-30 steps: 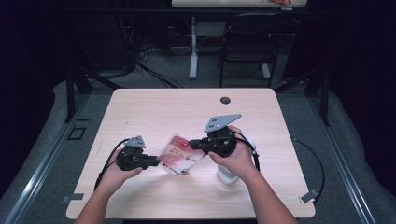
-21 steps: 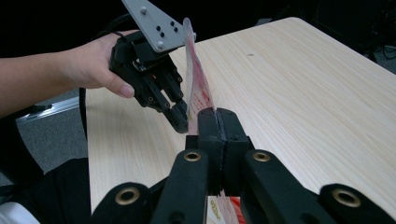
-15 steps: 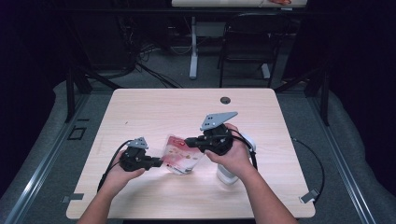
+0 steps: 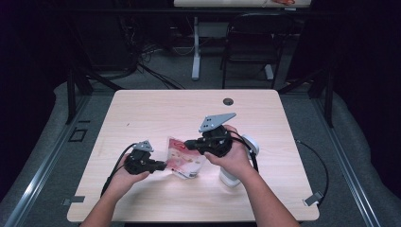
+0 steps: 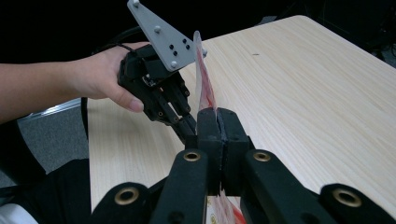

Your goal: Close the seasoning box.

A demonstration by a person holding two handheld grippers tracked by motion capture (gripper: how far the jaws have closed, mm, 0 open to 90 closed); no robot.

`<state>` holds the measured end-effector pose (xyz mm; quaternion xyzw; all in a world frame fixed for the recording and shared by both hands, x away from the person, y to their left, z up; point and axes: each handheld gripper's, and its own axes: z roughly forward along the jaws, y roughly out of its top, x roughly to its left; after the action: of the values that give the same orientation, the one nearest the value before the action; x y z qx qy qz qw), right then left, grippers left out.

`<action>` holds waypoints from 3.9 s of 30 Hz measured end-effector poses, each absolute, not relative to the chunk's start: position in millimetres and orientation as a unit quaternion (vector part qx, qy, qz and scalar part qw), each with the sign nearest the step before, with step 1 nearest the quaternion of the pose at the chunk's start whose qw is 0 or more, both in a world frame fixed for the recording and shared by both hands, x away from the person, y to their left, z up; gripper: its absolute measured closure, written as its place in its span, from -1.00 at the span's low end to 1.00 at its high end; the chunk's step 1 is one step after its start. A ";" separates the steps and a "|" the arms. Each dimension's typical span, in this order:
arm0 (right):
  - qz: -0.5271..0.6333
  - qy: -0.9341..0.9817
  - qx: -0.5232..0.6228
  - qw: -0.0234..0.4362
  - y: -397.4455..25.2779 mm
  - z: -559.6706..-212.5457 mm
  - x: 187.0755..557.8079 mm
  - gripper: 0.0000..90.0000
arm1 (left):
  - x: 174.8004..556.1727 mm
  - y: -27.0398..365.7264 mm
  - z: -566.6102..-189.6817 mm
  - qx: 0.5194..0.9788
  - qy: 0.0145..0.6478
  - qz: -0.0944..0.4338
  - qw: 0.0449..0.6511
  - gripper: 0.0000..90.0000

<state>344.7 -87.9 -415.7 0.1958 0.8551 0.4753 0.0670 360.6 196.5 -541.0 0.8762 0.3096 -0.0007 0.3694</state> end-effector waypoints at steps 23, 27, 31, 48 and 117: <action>0.474 0.860 0.181 0.054 -75.6 -416.5 345.3 0.94 | 357.0 205.3 -524.2 0.875 0.289 0.010 0.389 0.43; 0.466 0.865 0.176 0.058 -68.4 -415.5 344.1 0.93 | 356.4 205.6 -523.3 0.877 0.288 0.014 0.384 0.42; 0.458 0.870 0.175 0.059 -62.6 -414.3 345.1 0.90 | 355.9 207.3 -523.6 0.879 0.291 0.015 0.379 0.42; 0.496 0.850 0.169 0.050 -55.7 -404.1 342.5 0.60 | 356.5 220.7 -522.6 0.869 0.300 0.009 0.393 0.25; 0.465 0.819 0.302 0.150 -134.3 -403.3 341.1 0.22 | 367.5 257.0 -508.4 0.825 0.373 0.065 0.420 0.00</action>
<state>341.1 -134.3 -403.3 0.3016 0.8187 0.4650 0.1503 367.5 257.0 -508.4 0.8247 0.3732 0.0646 0.4200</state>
